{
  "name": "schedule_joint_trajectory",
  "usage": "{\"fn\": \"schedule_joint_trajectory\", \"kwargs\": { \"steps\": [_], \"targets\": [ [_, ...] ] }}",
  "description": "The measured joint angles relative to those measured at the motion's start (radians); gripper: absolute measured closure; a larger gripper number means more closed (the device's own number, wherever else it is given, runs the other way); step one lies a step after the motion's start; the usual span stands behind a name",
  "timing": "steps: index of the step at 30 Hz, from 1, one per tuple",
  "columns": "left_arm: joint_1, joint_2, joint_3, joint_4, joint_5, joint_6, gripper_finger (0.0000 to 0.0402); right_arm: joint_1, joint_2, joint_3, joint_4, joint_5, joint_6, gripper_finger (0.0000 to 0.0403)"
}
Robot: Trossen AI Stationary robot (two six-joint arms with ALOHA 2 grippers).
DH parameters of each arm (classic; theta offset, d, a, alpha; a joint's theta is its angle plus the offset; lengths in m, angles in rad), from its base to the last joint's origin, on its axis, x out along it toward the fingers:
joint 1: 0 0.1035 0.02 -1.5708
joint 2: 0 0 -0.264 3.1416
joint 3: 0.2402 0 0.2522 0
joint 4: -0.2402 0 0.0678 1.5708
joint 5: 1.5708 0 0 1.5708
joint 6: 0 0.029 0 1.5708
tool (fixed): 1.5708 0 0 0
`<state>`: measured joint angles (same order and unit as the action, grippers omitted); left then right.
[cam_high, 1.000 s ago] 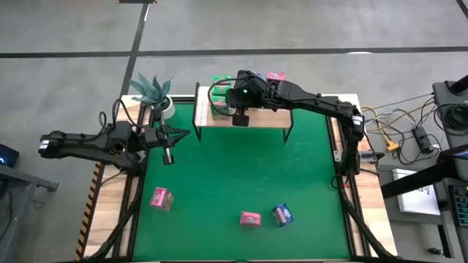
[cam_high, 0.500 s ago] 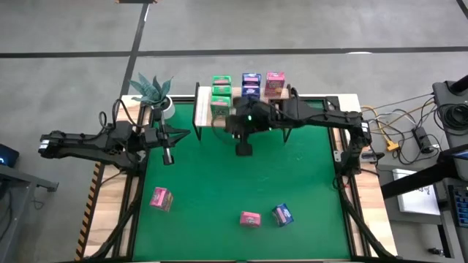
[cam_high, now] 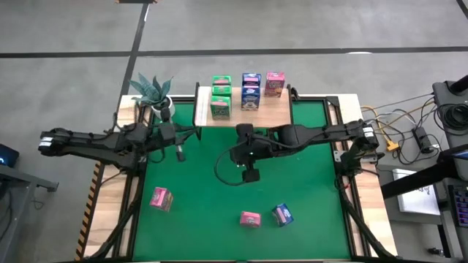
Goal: Stack cereal on shelf
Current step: Put the green cereal box on the shelf aligned with the other green cereal boxes
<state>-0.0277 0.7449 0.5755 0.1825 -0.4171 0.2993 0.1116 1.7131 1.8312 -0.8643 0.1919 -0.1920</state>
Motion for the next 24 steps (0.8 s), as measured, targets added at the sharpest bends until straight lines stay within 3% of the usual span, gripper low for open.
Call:
{"fn": "schedule_joint_trajectory", "kwargs": {
  "steps": [4, 15, 24],
  "targets": [
    [0.058, 0.057, 0.000, 0.003, -0.064, 0.005, 0.0402, -0.012, -0.045, -0.102, 0.084, 0.002, -0.028, 0.0391],
    [0.306, 0.239, 0.000, 0.088, -0.010, -0.021, 0.0402, -0.131, -0.184, -0.332, 0.390, -0.015, -0.142, 0.0391],
    [0.355, 0.338, 0.001, 0.188, 0.025, -0.017, 0.0402, -0.185, -0.223, -0.429, 0.478, -0.017, -0.159, 0.0390]
  ]
}}
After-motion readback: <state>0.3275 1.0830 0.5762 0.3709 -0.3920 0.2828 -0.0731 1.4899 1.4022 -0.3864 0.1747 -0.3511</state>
